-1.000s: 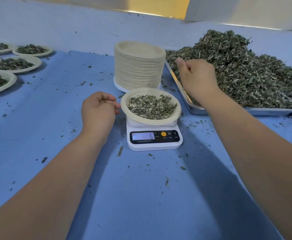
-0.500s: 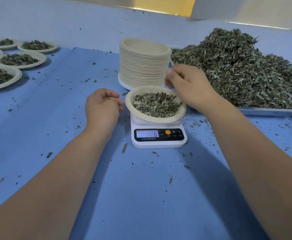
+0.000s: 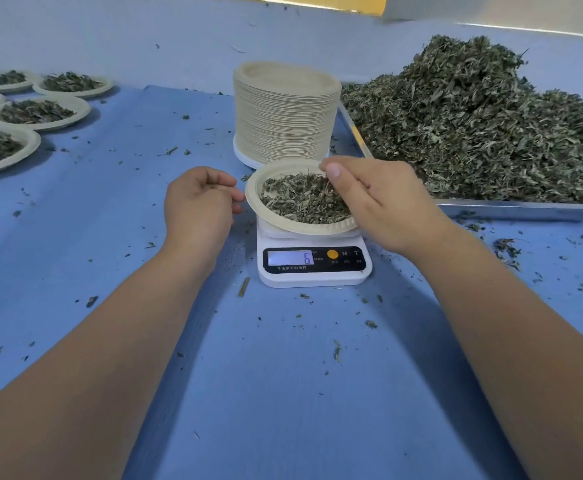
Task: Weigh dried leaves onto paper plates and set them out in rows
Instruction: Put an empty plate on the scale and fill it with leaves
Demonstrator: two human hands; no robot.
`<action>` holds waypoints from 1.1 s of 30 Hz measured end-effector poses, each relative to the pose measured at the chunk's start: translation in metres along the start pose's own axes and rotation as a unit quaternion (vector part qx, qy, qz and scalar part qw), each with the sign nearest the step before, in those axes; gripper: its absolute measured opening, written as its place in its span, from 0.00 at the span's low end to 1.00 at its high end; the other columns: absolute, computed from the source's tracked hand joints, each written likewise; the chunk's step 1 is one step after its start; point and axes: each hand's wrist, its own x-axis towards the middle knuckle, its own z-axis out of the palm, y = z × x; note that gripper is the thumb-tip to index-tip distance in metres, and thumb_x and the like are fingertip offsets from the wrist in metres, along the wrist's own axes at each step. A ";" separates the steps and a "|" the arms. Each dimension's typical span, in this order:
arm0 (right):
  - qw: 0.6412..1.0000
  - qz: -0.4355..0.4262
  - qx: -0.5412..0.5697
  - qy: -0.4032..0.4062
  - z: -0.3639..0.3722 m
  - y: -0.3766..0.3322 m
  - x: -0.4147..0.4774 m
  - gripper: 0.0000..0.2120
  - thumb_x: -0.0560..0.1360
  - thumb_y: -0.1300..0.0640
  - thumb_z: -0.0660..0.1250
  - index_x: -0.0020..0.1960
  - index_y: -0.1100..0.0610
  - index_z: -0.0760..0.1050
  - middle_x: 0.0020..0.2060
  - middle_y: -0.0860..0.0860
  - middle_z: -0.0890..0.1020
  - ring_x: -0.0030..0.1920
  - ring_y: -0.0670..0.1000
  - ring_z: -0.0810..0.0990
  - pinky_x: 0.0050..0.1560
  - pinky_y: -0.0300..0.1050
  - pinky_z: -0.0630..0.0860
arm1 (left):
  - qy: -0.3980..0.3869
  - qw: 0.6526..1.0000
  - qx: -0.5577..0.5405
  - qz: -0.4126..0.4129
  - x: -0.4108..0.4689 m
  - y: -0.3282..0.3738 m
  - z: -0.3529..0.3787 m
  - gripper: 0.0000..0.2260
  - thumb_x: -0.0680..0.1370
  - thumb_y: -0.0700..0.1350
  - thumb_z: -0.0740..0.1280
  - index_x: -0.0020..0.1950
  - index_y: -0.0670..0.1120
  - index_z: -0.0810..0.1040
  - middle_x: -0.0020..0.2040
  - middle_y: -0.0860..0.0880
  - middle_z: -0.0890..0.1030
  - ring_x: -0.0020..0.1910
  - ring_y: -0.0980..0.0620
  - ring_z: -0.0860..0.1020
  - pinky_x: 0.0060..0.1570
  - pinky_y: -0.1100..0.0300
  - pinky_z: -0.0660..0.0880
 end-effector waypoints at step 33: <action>0.993 0.117 0.002 -0.014 0.000 0.036 -0.009 0.18 0.83 0.49 0.55 0.59 0.57 0.79 0.48 0.56 0.85 0.51 0.58 0.81 0.54 0.55 0.78 | -0.150 0.960 0.201 0.123 -0.015 -0.005 0.008 0.21 0.88 0.51 0.53 0.81 0.52 0.66 0.80 0.57 0.66 0.77 0.61 0.63 0.70 0.67 0.54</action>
